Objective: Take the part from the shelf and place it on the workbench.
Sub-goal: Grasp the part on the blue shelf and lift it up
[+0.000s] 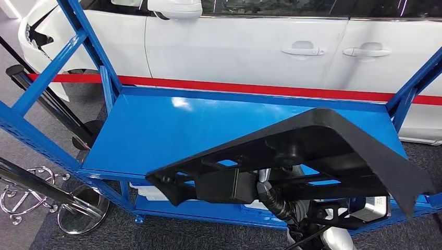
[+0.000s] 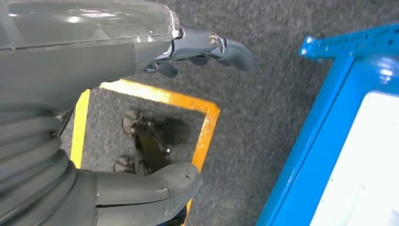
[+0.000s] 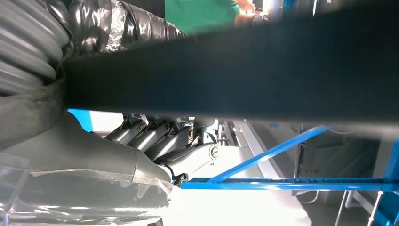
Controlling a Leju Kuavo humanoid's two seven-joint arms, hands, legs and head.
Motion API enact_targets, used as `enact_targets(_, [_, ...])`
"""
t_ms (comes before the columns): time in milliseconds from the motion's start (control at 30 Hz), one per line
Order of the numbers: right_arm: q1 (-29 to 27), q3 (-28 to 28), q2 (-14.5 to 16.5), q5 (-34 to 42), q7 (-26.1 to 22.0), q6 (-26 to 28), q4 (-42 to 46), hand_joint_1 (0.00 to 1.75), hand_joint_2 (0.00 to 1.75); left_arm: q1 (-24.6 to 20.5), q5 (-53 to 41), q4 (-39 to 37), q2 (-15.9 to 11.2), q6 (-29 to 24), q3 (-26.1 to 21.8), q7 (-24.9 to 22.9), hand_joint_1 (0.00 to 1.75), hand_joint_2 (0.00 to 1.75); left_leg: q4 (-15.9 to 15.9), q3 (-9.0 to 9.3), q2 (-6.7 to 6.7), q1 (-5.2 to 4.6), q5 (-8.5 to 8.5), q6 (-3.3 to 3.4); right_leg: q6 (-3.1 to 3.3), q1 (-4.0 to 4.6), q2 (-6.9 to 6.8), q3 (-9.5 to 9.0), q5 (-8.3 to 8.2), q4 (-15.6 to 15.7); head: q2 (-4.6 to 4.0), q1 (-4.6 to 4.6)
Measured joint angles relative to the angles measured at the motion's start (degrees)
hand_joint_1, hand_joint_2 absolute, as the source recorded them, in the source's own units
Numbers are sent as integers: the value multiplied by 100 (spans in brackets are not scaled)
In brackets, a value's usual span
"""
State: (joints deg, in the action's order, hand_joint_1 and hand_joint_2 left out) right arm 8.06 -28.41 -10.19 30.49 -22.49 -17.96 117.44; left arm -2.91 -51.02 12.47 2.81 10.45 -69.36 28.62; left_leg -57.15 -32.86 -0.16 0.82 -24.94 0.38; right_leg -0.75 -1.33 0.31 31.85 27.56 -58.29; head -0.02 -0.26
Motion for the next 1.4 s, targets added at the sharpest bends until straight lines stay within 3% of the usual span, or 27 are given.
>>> enact_targets(67, [-41,-27,-16,-5,62,-109,-26,171,175,4,-10,-1,4,-1,-4,5,0,175,-77,-58,3,22,-87,-62,95,-12,-11,56,-65,15,0,0])
enact_targets(133, [-85,-54,-53,-22,116,-244,-55,171,175,3,-37,-1,7,-21,-6,-9,0,175,-540,-240,4,38,-498,-101,181,-16,-39,144,-141,23,0,0])
enact_targets(200, [-169,-72,-126,-98,115,-410,-92,171,175,4,-75,-1,8,-72,-6,-62,0,175,-1288,-470,5,39,-985,-123,214,13,-60,257,-215,9,0,0])
enact_targets(233, [-223,-76,-170,-160,93,-493,-113,171,175,7,-91,-1,8,-95,-6,-102,0,175,-1536,-509,5,39,-1107,-125,216,27,-67,317,-253,-2,0,0])
enact_targets(267, [-282,-78,-214,-229,61,-569,-129,171,175,12,-103,-1,9,-111,-6,-143,0,175,-1569,-437,5,37,-1119,-115,215,40,-71,377,-293,-12,0,0])
enact_targets(300, [-336,-78,-254,-287,25,-625,-139,171,175,16,-110,-1,9,-118,-6,-179,0,175,-1375,-254,5,35,-1036,-95,210,50,-72,432,-333,-20,0,0])
enact_targets(400, [-455,-63,-339,-639,-165,-664,-132,171,175,-7,-130,0,5,-156,-7,-319,0,175,-152,560,1,-7,-693,13,159,62,-67,531,-466,-10,0,1])
enact_targets(467, [-537,-16,-374,-1076,-392,-612,-91,171,175,-25,-165,0,3,-228,-11,-461,0,175,190,736,-4,-53,-617,64,86,55,-74,545,-555,21,0,2])
enact_targets(533, [-621,48,-410,-1387,-568,-559,-21,171,175,-10,-191,-1,9,-296,-17,-557,0,175,231,695,2,-52,-495,111,11,46,-73,546,-652,84,0,2])
enact_targets(567, [-656,79,-431,-1461,-614,-544,13,171,175,-4,-194,-1,14,-316,-21,-582,0,175,268,663,19,-36,-413,147,-20,49,-62,567,-612,77,0,3])
enact_targets(633, [-701,128,-469,-1518,-646,-538,61,171,175,-9,-197,-1,28,-328,-25,-599,0,175,324,552,61,-6,-253,220,-62,55,-37,696,-201,-245,0,3])
enact_targets(700, [-741,153,-497,-1539,-649,-532,77,171,175,-15,-198,-1,37,-329,-27,-603,0,175,311,396,87,-27,-142,260,-87,53,-31,855,389,-959,0,3])
enact_targets(733, [-759,162,-506,-1542,-648,-528,79,171,175,-14,-198,-1,39,-331,-28,-604,0,175,298,313,93,-33,-88,259,-101,51,-31,890,530,-1295,0,4])
enact_targets(767, [-776,171,-514,-1543,-649,-525,79,171,175,-14,-198,-1,42,-332,-29,-605,0,175,280,229,98,-36,-35,252,-113,48,-32,858,523,-1499,0,3])
enact_targets(800, [-787,177,-520,-1560,-660,-515,79,171,175,-14,-202,-1,45,-339,-29,-619,0,175,258,145,100,-35,12,239,-121,42,-33,740,398,-1516,0,4])
enact_targets(833, [-793,183,-528,-1616,-691,-494,86,171,175,-15,-216,-1,49,-364,-30,-666,0,175,234,71,100,-33,52,223,-123,34,-33,528,232,-1331,0,3])
enact_targets(867, [-796,187,-535,-1706,-743,-466,104,171,175,-17,-239,-1,53,-416,-30,-766,0,175,211,8,98,-32,87,202,-120,25,-33,229,122,-985,0,3])
enact_targets(933, [-780,204,-546,-1922,-875,-400,188,171,175,-26,-302,-3,64,-604,-31,-1206,0,175,180,-84,97,-46,156,148,-85,34,-29,-364,133,-137,0,2])
enact_targets(1000, [-733,223,-562,-2021,-934,-342,278,171,175,-35,-357,-10,74,-799,-35,-1771,0,175,157,-158,94,-62,247,85,-35,65,-25,-588,227,289,0,2])
enact_targets(1067, [-699,249,-598,-2031,-898,-275,341,171,175,-40,-400,-17,96,-934,-41,-2333,0,175,107,-235,78,-61,250,26,31,38,-39,-543,203,338,0,2])
enact_targets(1100, [-689,271,-627,-2024,-869,-251,375,171,175,-40,-413,-21,119,-980,-48,-2607,0,175,-13,-294,71,-57,118,0,74,22,-51,-512,174,348,0,1])
enact_targets(1200, [-635,368,-737,-1964,-819,-251,456,171,175,-40,-376,-31,206,-1018,-104,-3034,0,175,-982,-605,61,-27,-625,-70,184,26,-88,-362,65,325,0,1])
enact_targets(1233, [-591,399,-765,-1938,-798,-264,466,171,175,-45,-340,-33,232,-1010,-131,-3062,0,175,-1335,-685,61,-21,-777,-82,194,38,-95,-297,33,300,0,1])
enact_targets(1267, [-525,425,-785,-1911,-768,-285,468,171,175,-50,-296,-33,252,-999,-157,-3061,0,175,-1555,-699,61,-19,-812,-83,198,49,-99,-231,1,272,0,1])
enact_targets(1300, [-440,445,-796,-1882,-730,-315,468,171,175,-57,-255,-34,267,-985,-184,-3037,0,175,-1577,-621,60,-21,-728,-71,199,60,-97,-166,-28,243,0,0])
enact_targets(1333, [-340,457,-799,-1845,-683,-346,467,171,175,-64,-215,-34,274,-970,-214,-2990,0,175,-1386,-440,57,-30,-570,-41,197,73,-92,-112,-60,224,0,0])
enact_targets(1400, [-106,469,-798,-1752,-586,-384,452,171,175,-94,-153,-32,269,-943,-273,-2831,0,175,-593,113,47,-72,-311,87,183,99,-84,-37,-121,207,0,1])
